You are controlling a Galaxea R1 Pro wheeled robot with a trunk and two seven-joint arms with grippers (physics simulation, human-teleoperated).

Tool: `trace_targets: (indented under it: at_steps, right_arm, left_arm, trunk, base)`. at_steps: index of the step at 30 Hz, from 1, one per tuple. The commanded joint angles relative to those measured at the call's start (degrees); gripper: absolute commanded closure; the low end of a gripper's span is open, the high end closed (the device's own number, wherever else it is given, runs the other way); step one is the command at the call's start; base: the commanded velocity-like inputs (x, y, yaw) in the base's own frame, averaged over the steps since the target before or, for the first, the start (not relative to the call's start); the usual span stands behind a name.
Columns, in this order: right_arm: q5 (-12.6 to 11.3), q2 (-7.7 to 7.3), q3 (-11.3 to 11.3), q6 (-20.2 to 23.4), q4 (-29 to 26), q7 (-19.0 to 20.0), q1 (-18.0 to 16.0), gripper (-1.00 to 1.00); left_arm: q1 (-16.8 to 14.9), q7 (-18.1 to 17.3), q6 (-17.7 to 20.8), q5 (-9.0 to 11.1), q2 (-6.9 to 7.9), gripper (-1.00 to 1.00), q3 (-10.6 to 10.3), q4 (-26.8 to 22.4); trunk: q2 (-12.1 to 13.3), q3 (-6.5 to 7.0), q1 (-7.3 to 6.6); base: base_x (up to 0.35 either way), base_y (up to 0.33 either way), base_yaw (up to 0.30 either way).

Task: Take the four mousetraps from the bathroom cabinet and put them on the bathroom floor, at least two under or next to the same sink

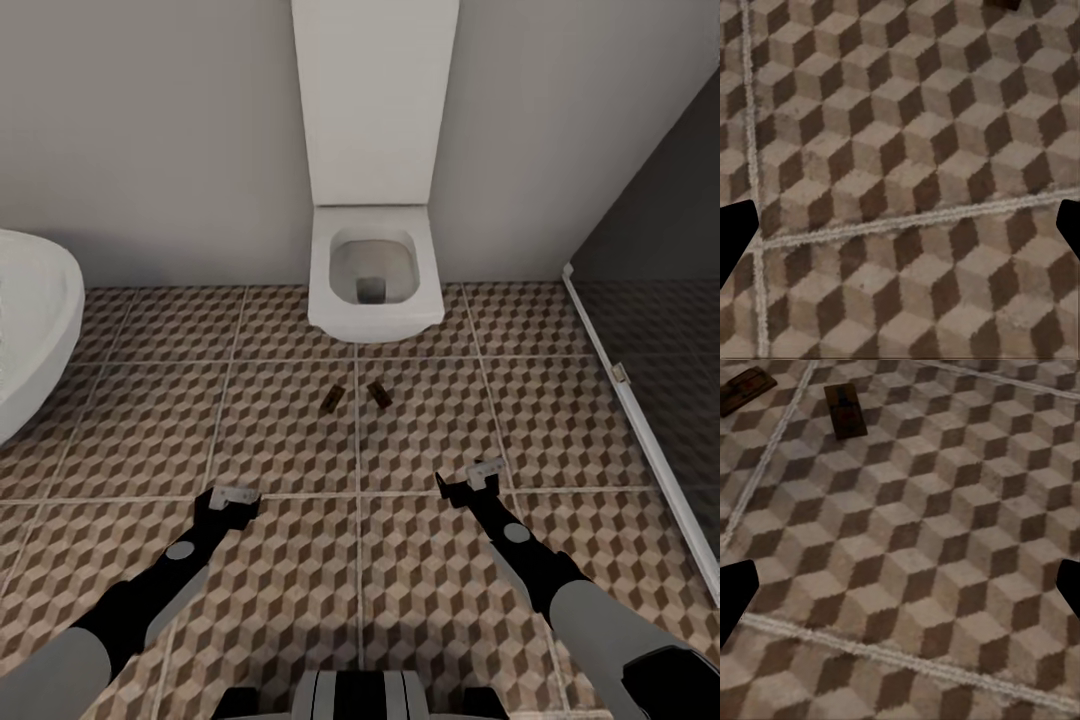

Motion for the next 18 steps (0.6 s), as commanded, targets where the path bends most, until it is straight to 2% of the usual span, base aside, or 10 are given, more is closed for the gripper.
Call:
trace_targets:
  at_steps: [1, 13, 18]
  right_arm:
    - [-0.61, -0.07, 0.27, -0.2, 0.05, 0.52, -0.04, -1.0]
    - [-0.59, -0.17, 0.27, -0.27, 0.64, 1.69, -0.04, -1.0]
    - [-0.61, -0.17, 0.31, -0.88, 1.2, 1.69, -0.04, -1.0]
  left_arm:
    - [0.13, 0.5, -0.48, 0.7, 0.14, -1.0, -0.48, -0.05]
    - [2.98, 0.51, -3.02, 1.0, 0.13, -1.0, -0.49, -0.28]
    - [3.41, 0.7, -3.54, 1.01, 0.14, -1.0, -0.48, -2.9]
  trunk:
    - [0.4, 0.16, -0.23]
    - [5.21, 2.31, -2.87]
    - [7.22, 3.21, -3.96]
  base:
    - [0.0, 0.0, 0.0]
    - [0.0, 0.0, 0.0]
    - [0.0, 0.0, 0.0]
